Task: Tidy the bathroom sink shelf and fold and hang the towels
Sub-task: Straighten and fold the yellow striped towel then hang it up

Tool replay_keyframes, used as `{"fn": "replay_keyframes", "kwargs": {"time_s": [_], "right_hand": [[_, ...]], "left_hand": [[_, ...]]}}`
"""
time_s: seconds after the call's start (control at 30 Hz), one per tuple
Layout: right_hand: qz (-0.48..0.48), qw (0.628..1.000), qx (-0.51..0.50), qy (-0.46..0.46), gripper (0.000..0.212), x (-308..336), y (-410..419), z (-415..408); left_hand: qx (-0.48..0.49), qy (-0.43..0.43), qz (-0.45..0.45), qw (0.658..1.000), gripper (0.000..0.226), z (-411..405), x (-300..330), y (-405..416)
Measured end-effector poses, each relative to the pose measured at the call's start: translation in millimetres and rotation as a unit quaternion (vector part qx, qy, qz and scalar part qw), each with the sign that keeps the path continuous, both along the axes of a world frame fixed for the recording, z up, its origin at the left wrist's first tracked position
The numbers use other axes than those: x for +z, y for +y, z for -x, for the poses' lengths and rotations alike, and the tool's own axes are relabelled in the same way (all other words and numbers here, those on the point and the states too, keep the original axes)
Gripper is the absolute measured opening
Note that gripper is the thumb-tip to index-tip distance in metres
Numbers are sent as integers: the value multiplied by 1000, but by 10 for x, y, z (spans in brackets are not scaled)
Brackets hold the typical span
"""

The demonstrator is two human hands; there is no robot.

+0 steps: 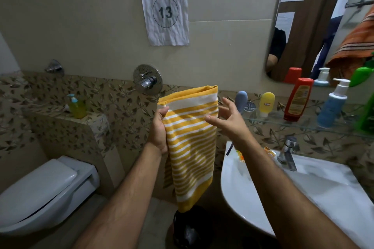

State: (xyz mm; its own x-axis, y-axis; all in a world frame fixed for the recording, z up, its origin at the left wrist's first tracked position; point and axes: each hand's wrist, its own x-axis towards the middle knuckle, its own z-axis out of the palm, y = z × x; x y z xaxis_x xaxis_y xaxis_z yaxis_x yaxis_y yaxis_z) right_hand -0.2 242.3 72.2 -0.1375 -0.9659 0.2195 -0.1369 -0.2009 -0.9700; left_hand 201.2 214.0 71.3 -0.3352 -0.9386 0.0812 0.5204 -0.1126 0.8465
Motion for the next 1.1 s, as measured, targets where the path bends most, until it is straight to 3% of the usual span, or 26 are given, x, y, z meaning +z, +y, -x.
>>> {"fn": "replay_keyframes", "kwargs": {"time_s": [0.07, 0.17, 0.27, 0.4, 0.47, 0.63, 0.8, 0.97, 1.03, 1.1], "right_hand": [[-17, 996, 81, -13, 52, 66, 41, 76], [-3, 996, 87, -21, 26, 169, 126, 139], [20, 997, 54, -48, 25, 217, 188, 200], [45, 996, -1, -71, 24, 281, 305, 316], [55, 995, -26, -81, 21, 317, 373, 414], [67, 990, -85, -86, 33, 404, 517, 751], [95, 986, -82, -105, 33, 553, 684, 1264], [41, 993, -37, -103, 94, 493, 814, 1722], [31, 994, -53, -86, 92, 441, 871, 1827], [48, 992, -81, -79, 77, 453, 954, 1909]], "left_hand": [[-21, 8, 9, 1000, 55, 33, 62, 21], [-44, 13, 21, 999, 55, 108, 122, 3], [-48, -13, 25, 998, 57, 179, 122, -27], [-99, -52, 49, 993, 90, 316, -21, -49], [-117, -90, 51, 988, 95, 457, -121, -7], [-18, -160, -5, 987, 56, 1007, -98, 15], [-37, -96, 60, 993, 45, 1557, 185, 42], [-30, -120, 70, 990, 94, 1988, 400, 61], [-47, -116, 75, 989, 80, 2134, 433, 88], [-73, -91, 87, 989, 55, 2283, 441, 99]]}}
